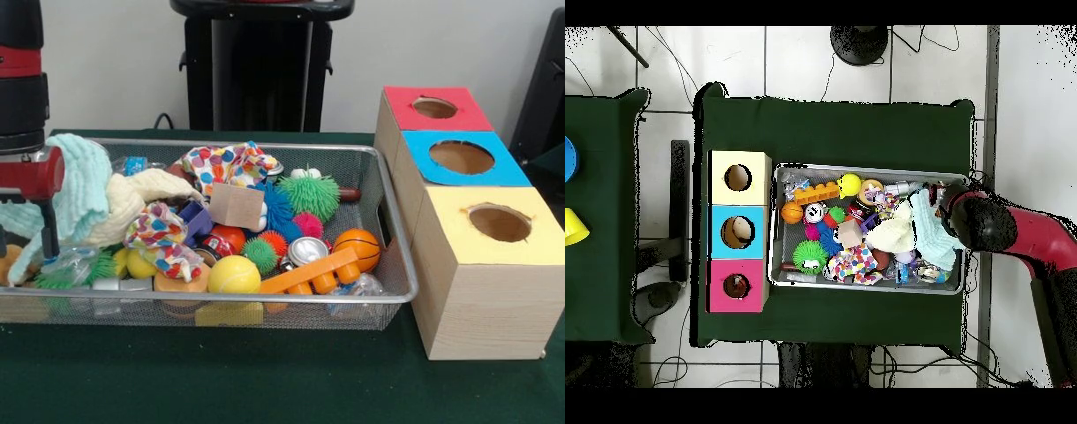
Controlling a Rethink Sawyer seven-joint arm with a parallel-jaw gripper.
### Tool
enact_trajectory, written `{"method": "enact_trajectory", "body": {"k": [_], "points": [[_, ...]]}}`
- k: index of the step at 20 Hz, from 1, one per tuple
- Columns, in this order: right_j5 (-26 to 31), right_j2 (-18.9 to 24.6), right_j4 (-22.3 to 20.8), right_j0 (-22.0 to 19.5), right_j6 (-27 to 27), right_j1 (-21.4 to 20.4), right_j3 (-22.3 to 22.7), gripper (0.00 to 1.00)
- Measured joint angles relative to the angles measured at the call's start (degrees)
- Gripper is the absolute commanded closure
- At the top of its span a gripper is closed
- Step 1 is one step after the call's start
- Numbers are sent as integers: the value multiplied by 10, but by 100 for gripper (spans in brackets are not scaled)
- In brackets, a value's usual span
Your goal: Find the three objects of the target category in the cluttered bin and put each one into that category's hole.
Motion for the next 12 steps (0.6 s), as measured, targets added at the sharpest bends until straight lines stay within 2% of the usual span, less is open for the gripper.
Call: {"method": "enact_trajectory", "body": {"k": [12], "points": [[0, 3, 2, -21, 0, -12, 10, 0]]}}
